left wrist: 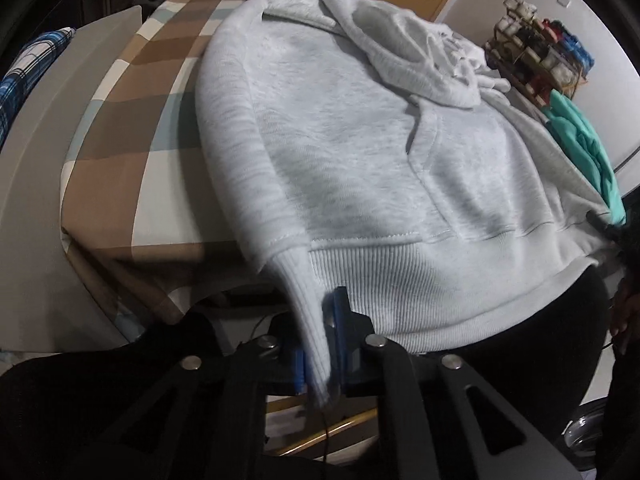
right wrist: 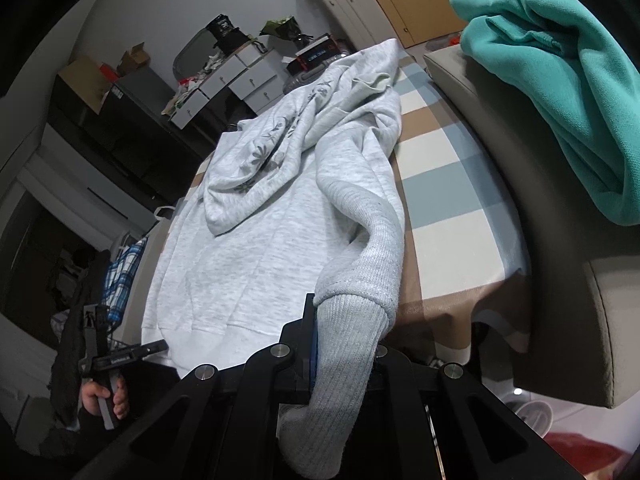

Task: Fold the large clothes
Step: 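Hold the sleeve cuff with the right gripper while the left gripper holds the hem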

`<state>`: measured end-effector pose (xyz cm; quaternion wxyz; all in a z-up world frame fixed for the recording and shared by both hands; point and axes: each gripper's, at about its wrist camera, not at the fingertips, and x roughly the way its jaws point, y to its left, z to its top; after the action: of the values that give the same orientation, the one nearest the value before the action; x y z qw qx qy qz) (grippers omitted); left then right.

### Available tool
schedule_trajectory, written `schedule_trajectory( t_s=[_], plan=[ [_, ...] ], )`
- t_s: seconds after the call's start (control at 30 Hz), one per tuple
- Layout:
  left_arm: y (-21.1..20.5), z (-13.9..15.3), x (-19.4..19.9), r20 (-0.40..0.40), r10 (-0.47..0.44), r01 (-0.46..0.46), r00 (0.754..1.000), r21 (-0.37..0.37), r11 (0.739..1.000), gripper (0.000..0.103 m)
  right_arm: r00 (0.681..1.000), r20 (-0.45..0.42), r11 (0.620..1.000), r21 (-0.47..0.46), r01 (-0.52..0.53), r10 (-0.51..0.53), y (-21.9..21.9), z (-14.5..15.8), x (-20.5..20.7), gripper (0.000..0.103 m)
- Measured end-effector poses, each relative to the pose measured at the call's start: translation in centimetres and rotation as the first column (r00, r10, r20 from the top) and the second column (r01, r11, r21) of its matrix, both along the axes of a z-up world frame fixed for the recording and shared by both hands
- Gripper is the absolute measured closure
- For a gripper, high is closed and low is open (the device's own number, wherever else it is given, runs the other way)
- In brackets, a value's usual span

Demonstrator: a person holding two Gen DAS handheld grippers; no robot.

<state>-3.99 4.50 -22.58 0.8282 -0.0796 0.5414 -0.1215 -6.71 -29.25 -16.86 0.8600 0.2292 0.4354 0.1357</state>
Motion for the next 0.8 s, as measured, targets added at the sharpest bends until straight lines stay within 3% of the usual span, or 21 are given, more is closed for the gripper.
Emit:
schedule_trajectory(
  t_s=[0.07,0.2,0.3,0.37,0.4,0.43,0.57,0.67,0.8],
  plan=[
    [0.2,0.3,-0.2,0.021,-0.005,0.005,1.0,-0.007,1.0,0.098,1.0,-0.002,1.0,-0.007,0.003,-0.003,0.1,0.1,0.0,0.094],
    [1.0,-0.2,0.4,0.021,0.005,-0.003,1.0,-0.103,0.995,0.097,1.0,-0.008,1.0,-0.008,0.014,-0.014,0.5,0.1,0.0,0.094],
    [0.2,-0.6,0.9,-0.004,0.004,-0.005,1.0,-0.075,0.997,0.09,1.0,-0.009,1.0,-0.004,0.019,-0.019,0.6,0.1,0.1,0.093],
    [-0.9,-0.5,1.0,0.008,-0.036,0.036,0.999,-0.084,0.996,0.069,1.0,-0.011,1.0,-0.009,0.018,-0.018,0.8,0.0,0.1,0.093],
    [-1.2,-0.5,1.0,0.009,-0.049,0.05,0.999,-0.088,0.995,0.047,1.0,-0.013,1.0,-0.014,0.018,-0.018,0.9,0.0,0.0,0.093],
    [-1.7,-0.6,1.0,0.016,-0.057,0.058,0.998,-0.097,0.994,0.036,1.0,-0.015,1.0,-0.016,0.018,-0.019,0.9,0.0,0.0,0.093],
    [-2.1,-0.8,1.3,0.039,-0.056,0.058,0.998,-0.07,0.996,0.035,0.999,-0.02,0.999,-0.017,0.03,-0.031,1.0,0.0,0.1,0.093],
    [-1.2,-0.5,0.7,0.054,-0.053,0.057,0.997,-0.09,0.994,0.04,0.999,-0.024,0.999,-0.022,0.036,-0.036,1.2,0.0,0.1,0.093],
    [-0.7,0.1,0.1,0.073,-0.051,0.055,0.996,-0.056,0.997,0.078,0.999,-0.028,0.999,-0.034,0.04,-0.041,1.4,0.2,0.1,0.093]
  ],
)
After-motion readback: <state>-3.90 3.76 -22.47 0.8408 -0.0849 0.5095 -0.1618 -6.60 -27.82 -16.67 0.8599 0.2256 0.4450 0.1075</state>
